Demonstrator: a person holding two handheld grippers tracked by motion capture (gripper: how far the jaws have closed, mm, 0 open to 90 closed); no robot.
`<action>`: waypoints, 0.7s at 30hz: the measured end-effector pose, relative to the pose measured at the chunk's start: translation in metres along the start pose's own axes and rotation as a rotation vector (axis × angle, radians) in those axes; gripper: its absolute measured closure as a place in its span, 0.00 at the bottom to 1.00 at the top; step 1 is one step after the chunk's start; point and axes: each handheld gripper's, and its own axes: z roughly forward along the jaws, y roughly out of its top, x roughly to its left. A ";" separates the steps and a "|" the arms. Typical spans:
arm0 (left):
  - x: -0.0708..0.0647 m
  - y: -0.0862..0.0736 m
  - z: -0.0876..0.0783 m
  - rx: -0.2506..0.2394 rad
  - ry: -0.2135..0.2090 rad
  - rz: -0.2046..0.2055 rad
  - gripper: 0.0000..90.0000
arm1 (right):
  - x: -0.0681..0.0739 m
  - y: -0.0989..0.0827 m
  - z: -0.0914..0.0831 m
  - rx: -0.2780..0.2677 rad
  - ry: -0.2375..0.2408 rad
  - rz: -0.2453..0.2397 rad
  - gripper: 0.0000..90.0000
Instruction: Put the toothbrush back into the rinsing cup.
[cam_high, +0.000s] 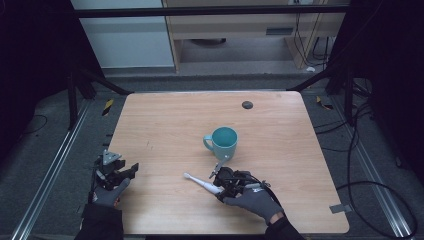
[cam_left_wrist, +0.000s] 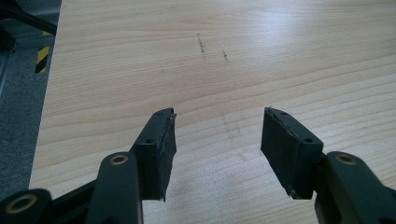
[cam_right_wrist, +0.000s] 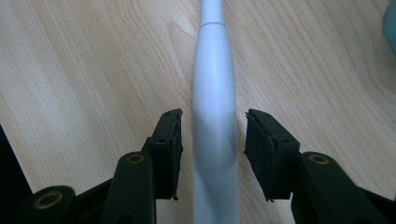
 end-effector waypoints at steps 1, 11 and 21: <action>0.000 0.000 0.000 0.000 0.000 0.001 0.49 | 0.000 0.000 0.001 0.007 -0.004 0.001 0.63; 0.000 0.000 0.000 0.001 -0.001 0.000 0.49 | -0.002 0.002 0.011 0.055 0.002 0.003 0.70; 0.000 0.000 0.000 0.001 -0.002 0.000 0.49 | -0.001 0.002 0.013 0.065 -0.008 0.022 0.73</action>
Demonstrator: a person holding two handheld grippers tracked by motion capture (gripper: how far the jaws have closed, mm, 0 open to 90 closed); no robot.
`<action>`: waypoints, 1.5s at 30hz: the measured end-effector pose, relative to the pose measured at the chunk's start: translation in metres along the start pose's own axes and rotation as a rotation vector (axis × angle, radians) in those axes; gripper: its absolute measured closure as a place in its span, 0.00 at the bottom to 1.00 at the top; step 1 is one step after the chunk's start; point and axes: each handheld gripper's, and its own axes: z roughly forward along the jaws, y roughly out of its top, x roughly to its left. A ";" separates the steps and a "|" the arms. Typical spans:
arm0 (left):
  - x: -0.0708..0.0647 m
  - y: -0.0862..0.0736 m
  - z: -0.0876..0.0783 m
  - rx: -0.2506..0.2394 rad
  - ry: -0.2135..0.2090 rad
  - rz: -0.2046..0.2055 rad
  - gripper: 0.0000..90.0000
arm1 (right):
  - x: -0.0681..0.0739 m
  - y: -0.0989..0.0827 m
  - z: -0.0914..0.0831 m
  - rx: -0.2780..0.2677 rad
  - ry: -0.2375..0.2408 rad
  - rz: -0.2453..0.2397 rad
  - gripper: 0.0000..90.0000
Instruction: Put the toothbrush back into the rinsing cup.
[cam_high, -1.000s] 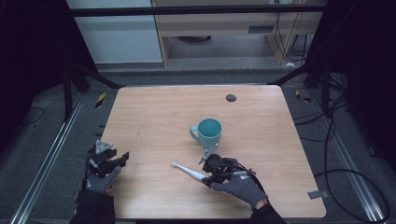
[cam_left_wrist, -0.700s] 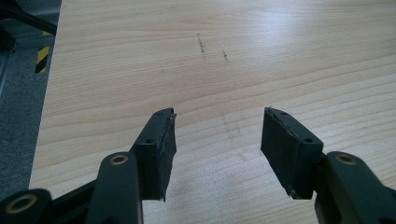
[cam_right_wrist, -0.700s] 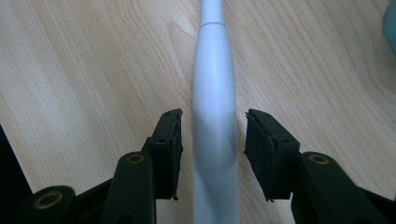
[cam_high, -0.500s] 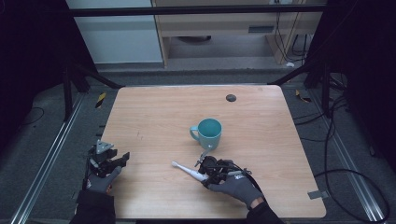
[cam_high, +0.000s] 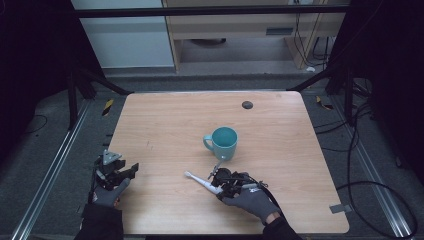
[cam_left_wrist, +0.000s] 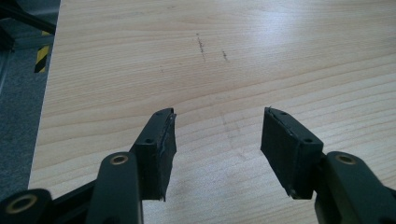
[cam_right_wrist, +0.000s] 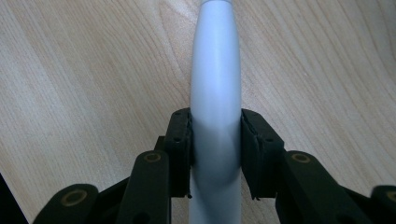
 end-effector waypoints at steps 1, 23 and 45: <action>0.000 0.000 0.000 0.000 0.000 0.000 0.49 | 0.000 -0.001 0.000 -0.002 0.000 0.003 0.74; -0.002 0.000 0.000 0.000 -0.004 0.002 0.49 | 0.000 -0.005 -0.060 -0.449 0.098 0.092 0.74; -0.002 0.000 0.000 -0.009 0.004 0.004 0.49 | -0.023 0.032 -0.087 -0.921 -0.070 0.311 0.74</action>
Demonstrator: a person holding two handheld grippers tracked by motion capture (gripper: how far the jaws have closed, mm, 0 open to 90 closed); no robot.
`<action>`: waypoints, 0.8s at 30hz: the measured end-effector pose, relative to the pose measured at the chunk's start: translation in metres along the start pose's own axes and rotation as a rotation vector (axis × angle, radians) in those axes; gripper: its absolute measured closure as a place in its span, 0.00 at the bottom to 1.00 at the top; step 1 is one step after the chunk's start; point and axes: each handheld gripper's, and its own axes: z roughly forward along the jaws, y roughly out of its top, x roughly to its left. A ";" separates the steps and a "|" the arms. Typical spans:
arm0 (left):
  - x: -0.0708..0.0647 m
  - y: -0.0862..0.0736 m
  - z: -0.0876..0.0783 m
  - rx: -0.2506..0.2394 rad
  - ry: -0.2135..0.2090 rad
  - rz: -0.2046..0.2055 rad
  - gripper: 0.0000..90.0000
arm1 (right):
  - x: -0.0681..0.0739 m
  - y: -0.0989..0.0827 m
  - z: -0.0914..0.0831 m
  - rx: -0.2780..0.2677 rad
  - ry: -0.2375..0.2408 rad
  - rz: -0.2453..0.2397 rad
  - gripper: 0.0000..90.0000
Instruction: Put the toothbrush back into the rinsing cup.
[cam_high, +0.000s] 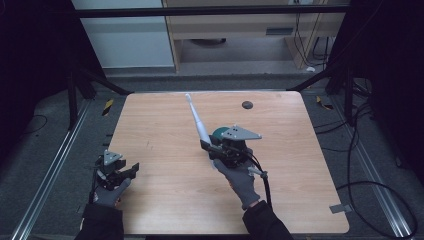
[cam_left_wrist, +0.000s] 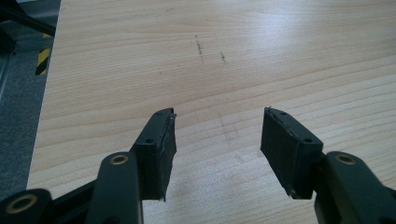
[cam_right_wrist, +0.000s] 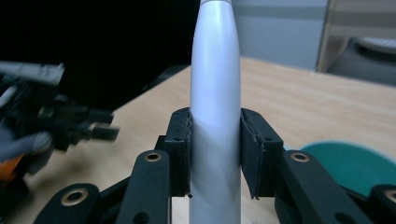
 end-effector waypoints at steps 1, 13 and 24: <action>0.000 0.000 0.000 -0.001 0.000 0.000 0.49 | -0.003 0.004 0.004 -0.030 -0.026 0.013 0.74; 0.001 0.000 0.000 -0.002 0.001 -0.002 0.49 | -0.020 0.014 0.023 -0.115 -0.135 0.055 0.74; 0.002 0.000 0.000 -0.002 -0.002 -0.007 0.49 | -0.049 0.019 0.029 -0.140 -0.225 0.088 0.74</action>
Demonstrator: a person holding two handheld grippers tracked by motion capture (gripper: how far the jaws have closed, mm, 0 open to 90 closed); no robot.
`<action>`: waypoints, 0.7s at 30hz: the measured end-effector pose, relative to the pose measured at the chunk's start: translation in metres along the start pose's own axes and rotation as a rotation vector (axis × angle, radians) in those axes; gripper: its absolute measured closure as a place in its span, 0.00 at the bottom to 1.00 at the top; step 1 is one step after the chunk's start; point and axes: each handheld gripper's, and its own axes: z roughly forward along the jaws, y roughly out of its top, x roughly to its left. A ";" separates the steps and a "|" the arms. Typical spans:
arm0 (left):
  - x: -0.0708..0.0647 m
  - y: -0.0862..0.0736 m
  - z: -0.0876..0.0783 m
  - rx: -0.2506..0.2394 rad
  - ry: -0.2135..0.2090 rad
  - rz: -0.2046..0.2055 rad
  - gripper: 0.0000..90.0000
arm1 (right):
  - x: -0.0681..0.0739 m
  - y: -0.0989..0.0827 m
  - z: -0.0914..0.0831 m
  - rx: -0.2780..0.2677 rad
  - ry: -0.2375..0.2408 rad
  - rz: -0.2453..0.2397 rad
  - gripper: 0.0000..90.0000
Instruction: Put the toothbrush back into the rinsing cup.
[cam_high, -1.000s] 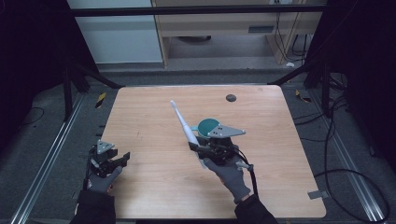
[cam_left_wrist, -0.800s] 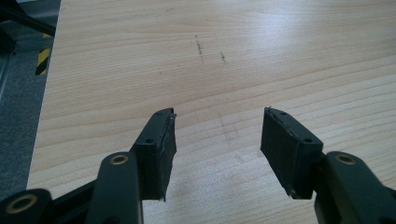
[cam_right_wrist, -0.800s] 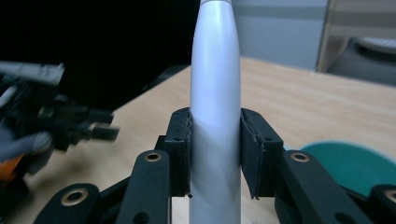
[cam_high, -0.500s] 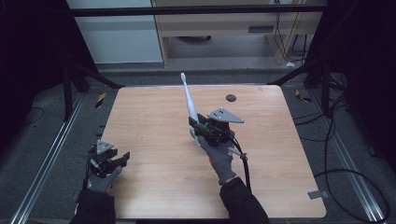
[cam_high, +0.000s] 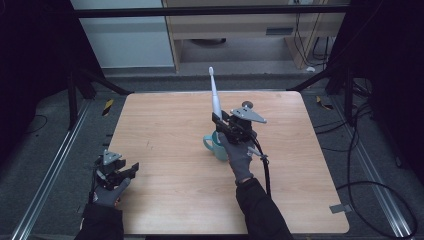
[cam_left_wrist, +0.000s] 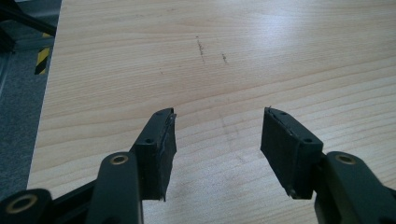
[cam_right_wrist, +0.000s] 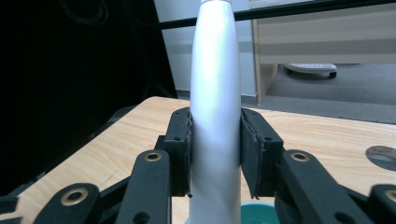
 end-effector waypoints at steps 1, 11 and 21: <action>0.000 0.000 0.000 0.000 0.000 0.000 0.49 | -0.002 0.000 0.001 -0.001 -0.008 -0.001 0.74; 0.001 0.000 -0.002 -0.009 0.001 -0.004 0.49 | -0.023 -0.011 0.018 0.032 -0.072 0.000 0.74; 0.001 0.000 -0.002 -0.010 0.001 -0.003 0.49 | -0.028 -0.034 0.027 0.106 -0.092 -0.011 0.74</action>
